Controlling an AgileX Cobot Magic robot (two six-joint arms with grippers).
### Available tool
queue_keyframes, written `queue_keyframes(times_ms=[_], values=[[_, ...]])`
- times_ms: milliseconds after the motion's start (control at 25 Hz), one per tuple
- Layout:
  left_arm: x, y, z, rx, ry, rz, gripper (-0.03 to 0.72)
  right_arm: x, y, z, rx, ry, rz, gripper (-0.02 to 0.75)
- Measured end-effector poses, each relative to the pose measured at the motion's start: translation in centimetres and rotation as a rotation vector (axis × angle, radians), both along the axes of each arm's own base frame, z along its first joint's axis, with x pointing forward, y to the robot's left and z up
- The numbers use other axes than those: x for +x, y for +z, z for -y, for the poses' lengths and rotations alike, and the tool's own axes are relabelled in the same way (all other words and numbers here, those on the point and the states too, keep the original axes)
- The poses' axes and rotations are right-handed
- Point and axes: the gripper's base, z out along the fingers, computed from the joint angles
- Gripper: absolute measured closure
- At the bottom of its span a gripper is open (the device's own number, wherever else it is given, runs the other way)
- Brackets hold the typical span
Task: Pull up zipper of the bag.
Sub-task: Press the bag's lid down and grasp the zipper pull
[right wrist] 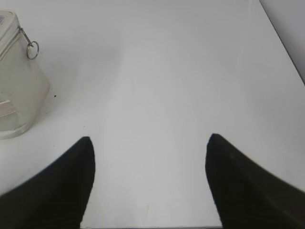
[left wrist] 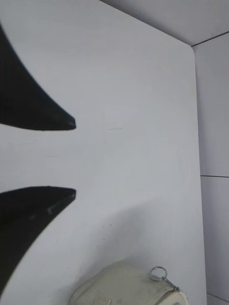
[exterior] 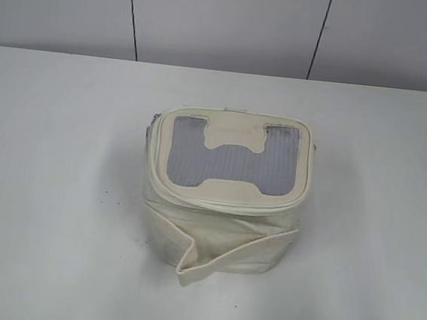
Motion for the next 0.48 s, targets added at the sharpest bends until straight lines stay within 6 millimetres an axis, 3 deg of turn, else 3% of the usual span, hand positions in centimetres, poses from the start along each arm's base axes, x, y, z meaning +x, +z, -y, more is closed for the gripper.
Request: queue_keyframes(times_ms=[480], values=[[0.0,0.0,0.0,0.0,0.0,0.0,0.379,0.0,-0.01,0.0,0.0,0.0,-0.001,0.173]])
